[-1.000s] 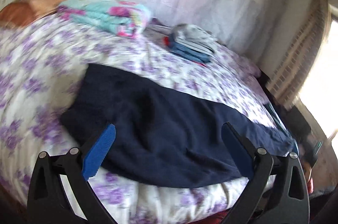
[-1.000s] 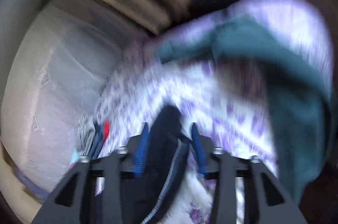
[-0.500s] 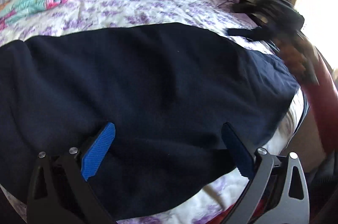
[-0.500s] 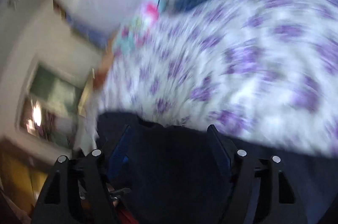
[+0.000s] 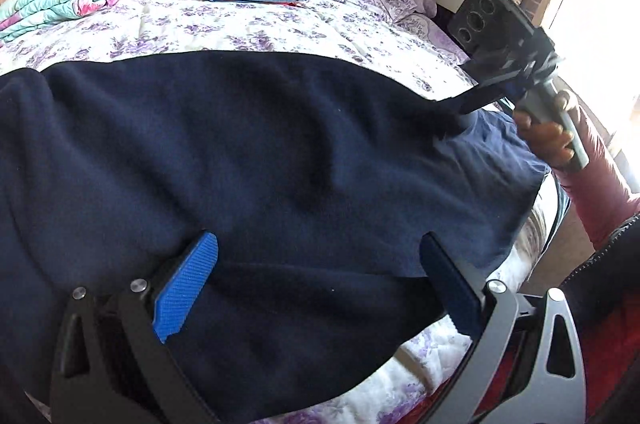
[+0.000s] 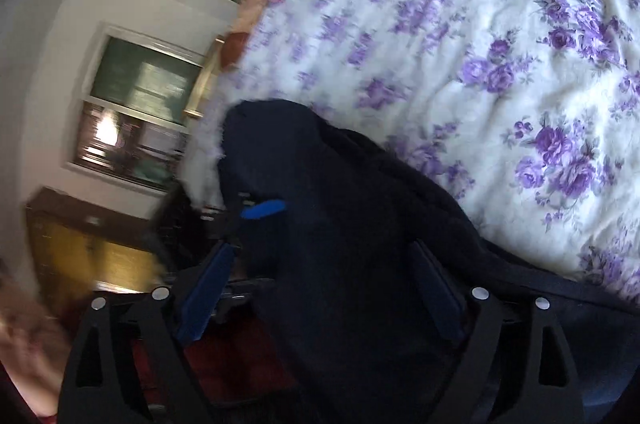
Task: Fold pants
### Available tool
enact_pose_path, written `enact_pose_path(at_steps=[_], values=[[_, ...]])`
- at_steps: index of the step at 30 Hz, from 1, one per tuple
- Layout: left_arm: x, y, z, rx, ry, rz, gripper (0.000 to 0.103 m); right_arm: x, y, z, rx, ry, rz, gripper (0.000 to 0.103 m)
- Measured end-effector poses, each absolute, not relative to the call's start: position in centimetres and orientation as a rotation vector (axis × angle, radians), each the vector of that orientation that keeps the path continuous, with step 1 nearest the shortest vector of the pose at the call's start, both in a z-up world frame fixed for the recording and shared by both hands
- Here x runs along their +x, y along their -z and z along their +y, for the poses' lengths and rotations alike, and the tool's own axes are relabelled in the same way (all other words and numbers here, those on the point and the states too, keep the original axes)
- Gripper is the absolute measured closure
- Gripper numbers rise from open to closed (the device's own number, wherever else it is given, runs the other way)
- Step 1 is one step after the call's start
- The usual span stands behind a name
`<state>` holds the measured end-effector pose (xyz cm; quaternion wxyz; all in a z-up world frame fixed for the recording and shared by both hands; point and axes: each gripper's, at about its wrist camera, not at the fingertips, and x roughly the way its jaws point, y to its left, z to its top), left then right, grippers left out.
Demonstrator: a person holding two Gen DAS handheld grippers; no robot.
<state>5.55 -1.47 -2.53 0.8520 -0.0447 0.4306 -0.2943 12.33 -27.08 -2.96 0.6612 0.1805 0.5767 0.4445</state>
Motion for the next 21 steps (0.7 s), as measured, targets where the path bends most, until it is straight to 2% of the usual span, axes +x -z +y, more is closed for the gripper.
enact_pose_path(at_steps=[2,8,15,21], values=[[5.5,2.5,-1.4,-0.097,0.618,0.905,0.004,11.0,2.4,-25.9,0.315,-0.998,1.282,0.003],[5.3,2.6,-1.3,-0.095,0.619,0.889,0.004,9.5,2.3,-25.2,0.26,-0.982,1.19,0.003],[5.1,2.6,-1.3,-0.095,0.615,0.884,0.004,10.1,2.4,-23.4,0.251,-1.04,1.252,0.003],[5.0,2.6,-1.4,-0.089,0.605,0.87,0.004,13.8,2.7,-22.5,0.489,-1.13,1.209,0.003]])
